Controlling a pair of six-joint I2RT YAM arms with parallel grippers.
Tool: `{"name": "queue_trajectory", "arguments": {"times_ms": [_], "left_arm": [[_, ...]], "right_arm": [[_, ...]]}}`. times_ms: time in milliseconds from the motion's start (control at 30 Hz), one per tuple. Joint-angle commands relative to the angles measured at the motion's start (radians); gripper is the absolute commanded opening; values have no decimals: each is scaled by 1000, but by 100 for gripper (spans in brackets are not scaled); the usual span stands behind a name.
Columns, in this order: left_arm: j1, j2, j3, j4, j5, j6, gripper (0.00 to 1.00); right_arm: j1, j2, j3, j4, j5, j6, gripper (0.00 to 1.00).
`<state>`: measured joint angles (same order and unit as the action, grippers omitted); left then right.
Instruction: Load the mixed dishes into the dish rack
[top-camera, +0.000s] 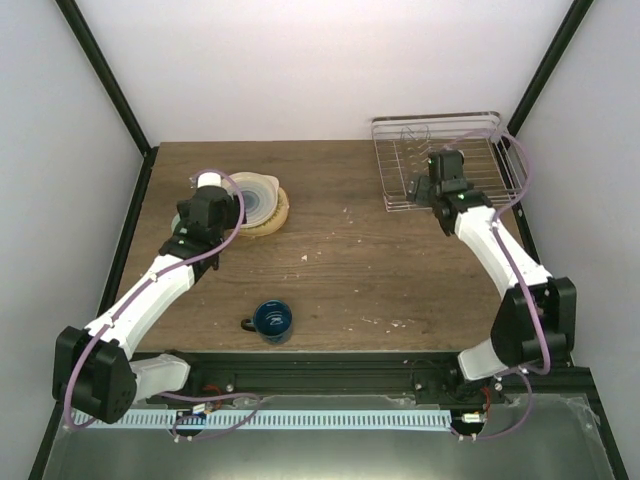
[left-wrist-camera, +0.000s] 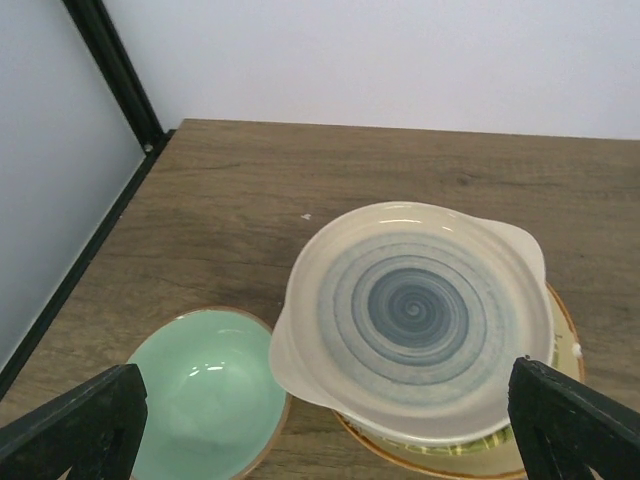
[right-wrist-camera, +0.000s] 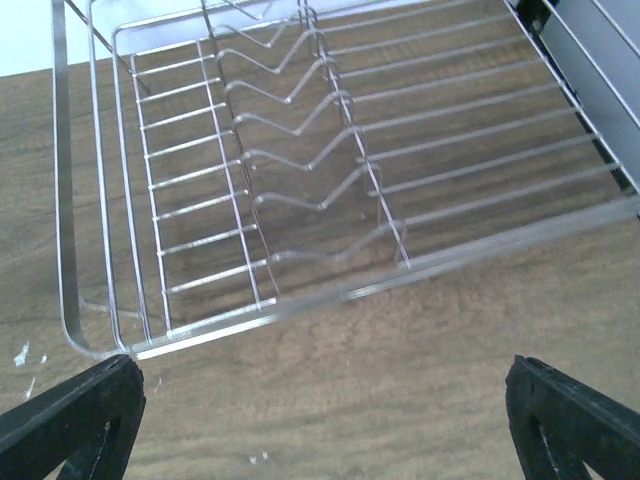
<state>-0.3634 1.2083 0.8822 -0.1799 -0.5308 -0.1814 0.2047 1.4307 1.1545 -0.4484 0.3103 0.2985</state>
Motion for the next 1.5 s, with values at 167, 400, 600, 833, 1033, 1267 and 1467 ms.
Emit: {"name": "queue_trajectory", "arguments": {"times_ms": [167,400,600,833,1033,1267,1467], "left_arm": [[-5,-44,13,-66,144,51,100],[-3,-35,26,-97,142,62,100],[-3,-26,31,-91,152,67,100],[-3,15,45,-84,144,74,100],[-3,48,55,-81,147,67,100],[-3,65,60,-79,150,62,100],[-3,67,58,-81,153,63,100]], "right_arm": [[-19,284,352,-123,-39,-131,100],[-75,483,527,-163,-64,-173,100],[-105,599,620,-168,-46,-214,100],[-123,680,683,-171,-69,-231,100],[-130,713,684,-168,-95,-236,100],[-132,701,612,-166,-142,-222,100],[-136,663,517,-168,-171,-185,100]]}}
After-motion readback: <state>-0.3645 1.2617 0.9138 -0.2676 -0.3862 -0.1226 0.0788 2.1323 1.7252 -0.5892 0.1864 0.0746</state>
